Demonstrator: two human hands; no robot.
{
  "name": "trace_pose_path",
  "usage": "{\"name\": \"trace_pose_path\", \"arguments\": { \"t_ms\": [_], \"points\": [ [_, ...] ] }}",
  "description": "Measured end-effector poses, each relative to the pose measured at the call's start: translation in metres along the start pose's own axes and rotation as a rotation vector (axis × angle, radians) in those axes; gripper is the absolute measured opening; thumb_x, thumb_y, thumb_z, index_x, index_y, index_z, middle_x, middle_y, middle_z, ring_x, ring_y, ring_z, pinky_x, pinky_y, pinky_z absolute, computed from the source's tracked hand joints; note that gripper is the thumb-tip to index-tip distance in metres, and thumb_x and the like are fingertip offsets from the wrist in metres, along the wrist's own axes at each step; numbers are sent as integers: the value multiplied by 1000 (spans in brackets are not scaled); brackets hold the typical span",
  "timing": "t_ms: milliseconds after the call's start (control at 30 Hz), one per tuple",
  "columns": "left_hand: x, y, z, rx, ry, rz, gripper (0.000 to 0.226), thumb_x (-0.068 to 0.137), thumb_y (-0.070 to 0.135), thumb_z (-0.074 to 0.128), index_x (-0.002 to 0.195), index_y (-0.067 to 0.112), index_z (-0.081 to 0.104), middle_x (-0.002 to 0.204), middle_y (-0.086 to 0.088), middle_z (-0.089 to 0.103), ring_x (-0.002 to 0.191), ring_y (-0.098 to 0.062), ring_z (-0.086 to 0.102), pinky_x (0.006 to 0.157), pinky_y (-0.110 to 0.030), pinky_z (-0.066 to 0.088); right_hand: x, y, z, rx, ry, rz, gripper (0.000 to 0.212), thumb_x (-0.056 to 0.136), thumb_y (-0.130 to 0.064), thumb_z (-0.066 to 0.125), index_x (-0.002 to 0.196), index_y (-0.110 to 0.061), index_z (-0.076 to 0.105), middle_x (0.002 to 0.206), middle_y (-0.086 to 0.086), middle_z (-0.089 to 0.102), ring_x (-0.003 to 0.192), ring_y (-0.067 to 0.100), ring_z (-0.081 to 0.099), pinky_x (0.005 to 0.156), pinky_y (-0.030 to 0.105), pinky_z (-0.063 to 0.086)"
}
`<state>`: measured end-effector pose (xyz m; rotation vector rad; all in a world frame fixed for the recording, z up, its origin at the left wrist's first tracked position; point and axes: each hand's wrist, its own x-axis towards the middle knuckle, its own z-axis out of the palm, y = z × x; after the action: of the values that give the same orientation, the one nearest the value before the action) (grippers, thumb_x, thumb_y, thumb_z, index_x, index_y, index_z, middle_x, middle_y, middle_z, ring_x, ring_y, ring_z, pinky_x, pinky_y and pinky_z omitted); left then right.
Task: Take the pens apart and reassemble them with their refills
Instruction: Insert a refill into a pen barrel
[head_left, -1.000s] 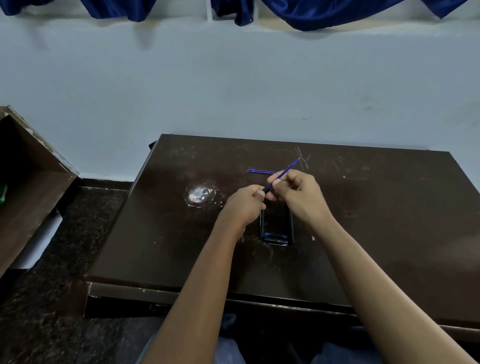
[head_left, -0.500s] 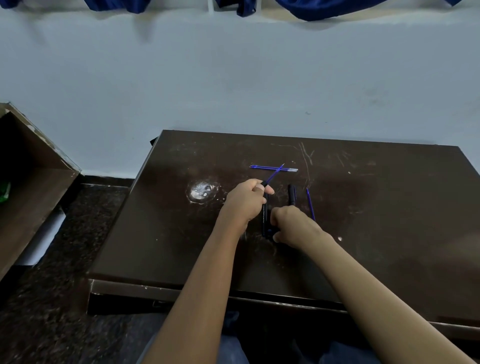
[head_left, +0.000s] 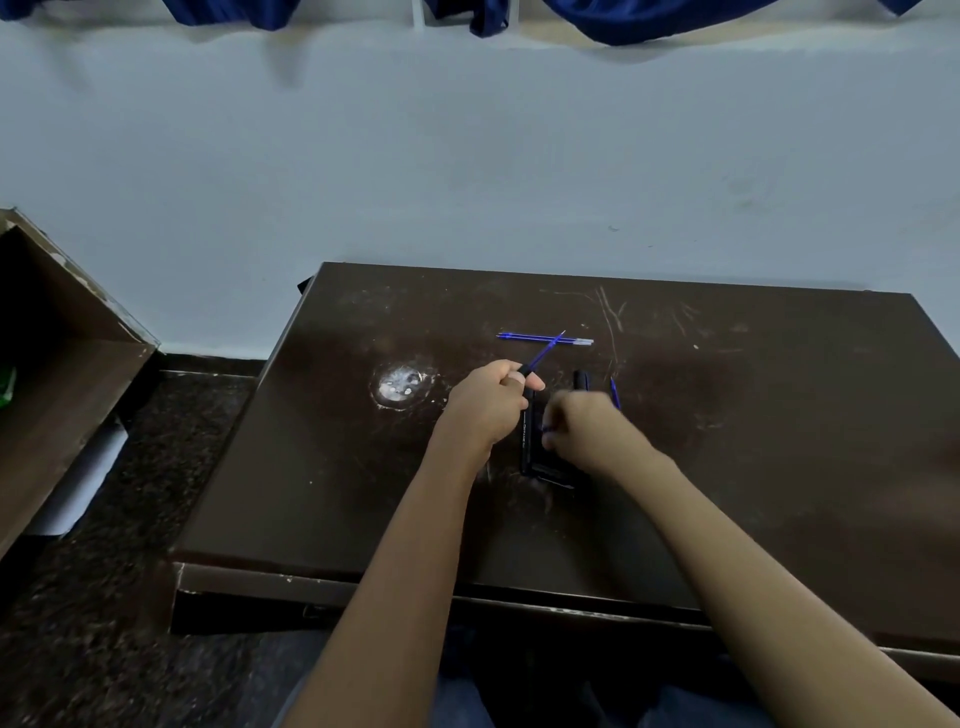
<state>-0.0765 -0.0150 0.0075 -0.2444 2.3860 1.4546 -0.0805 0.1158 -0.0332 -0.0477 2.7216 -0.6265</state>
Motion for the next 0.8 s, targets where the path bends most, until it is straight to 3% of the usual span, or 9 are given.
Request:
{"name": "trace_pose_path", "arguments": {
  "t_ms": [67,133,267,333,533,800],
  "points": [
    [1,-1,0,-4,4,2,31,102,19,32,94,22,62,89,0,59,82,-9,52,59,-17,34,2,2,-11,226,184,26,5,86,-13,63,90,-14,61,89,3,63,81,17,59,68,19,43],
    [2,-1,1,4,5,-1,31,102,20,33,92,23,61,82,3,58,76,-7,50,58,-16,33,5,6,-21,506,338,80,3,87,-13,62,85,-15,61,76,-1,61,67,12,56,57,14,39],
    [2,-1,0,15,4,1,31,102,20,33,92,23,62,86,1,59,76,-7,50,57,-17,33,5,9,-39,1179,443,117,11,91,-4,56,86,-12,61,74,6,64,59,7,62,64,20,51],
    [1,-1,0,22,0,-1,31,102,18,33,92,23,63,90,-1,59,80,-8,52,58,-18,33,4,9,-44,1360,451,96,8,92,-2,55,96,-4,61,77,4,61,62,5,61,68,18,55],
    [2,-1,1,36,-3,-7,31,101,18,34,93,24,64,95,-4,61,75,-6,50,58,-18,33,3,4,-45,1442,422,19,14,93,-4,56,105,1,60,81,7,59,70,10,59,75,21,58],
    [2,0,0,54,-8,-25,31,101,18,34,96,24,64,97,-4,61,86,-10,52,60,-18,33,1,1,-45,1382,371,-13,16,92,-3,57,107,1,61,83,8,61,72,9,61,76,22,58]
  ]
}}
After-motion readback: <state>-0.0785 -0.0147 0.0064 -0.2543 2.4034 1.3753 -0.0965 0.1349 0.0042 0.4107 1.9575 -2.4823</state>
